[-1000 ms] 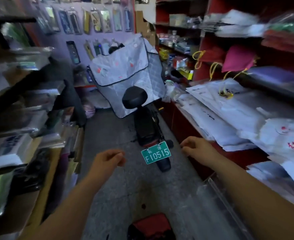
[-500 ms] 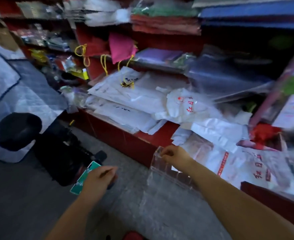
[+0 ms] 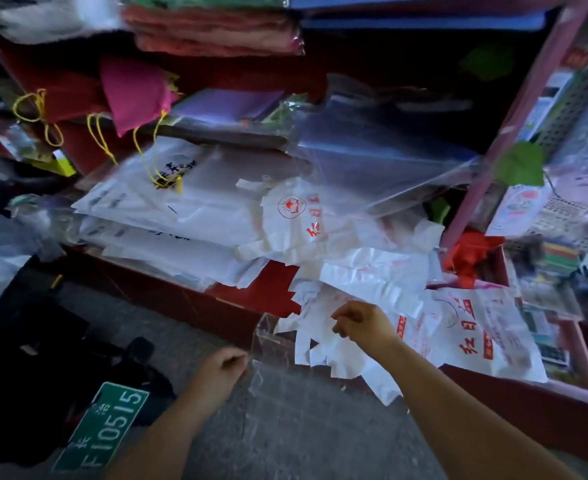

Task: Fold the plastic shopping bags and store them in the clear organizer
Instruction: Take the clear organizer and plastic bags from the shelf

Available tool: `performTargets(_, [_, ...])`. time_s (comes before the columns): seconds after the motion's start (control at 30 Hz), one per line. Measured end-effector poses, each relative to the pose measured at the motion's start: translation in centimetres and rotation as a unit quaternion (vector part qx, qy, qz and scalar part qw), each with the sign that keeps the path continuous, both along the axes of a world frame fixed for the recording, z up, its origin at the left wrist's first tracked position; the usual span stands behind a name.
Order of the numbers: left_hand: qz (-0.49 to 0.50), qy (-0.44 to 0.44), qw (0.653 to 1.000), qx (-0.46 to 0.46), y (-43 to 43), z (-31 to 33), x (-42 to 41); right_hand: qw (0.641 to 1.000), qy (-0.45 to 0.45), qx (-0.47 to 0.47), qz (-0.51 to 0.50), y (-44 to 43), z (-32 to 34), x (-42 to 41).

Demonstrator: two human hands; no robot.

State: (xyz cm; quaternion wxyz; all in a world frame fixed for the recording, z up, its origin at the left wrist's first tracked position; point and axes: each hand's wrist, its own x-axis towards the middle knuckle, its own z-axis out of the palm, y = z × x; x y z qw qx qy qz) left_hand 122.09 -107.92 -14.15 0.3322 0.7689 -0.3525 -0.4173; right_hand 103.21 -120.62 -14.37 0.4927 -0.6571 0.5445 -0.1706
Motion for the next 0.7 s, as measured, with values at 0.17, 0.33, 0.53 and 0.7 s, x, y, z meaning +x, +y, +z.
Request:
performTargets(0.17, [-0.095,-0.039,0.994,0.036,-3.4,-3.4,-0.6,0.999,0.018,0.022,-0.024,-0.5,-3.5,-1.7])
performTargets(0.33, [-0.134,-0.07,0.988,0.028,-7.5,-9.2,2.4,0.995,0.039,0.034,-0.09,-0.3,-7.7,-2.3])
performTargets(0.53, [-0.233,-0.131,0.963,-0.022,-15.7,-16.6,5.6,0.984,0.054,-0.006,-0.172,-3.8,-14.2,-0.1])
performTargets(0.7, [-0.213,-0.175,0.958,-0.072,-17.9,-25.3,7.4,0.975,0.055,-0.039,-0.21,-6.0,-22.0,1.7])
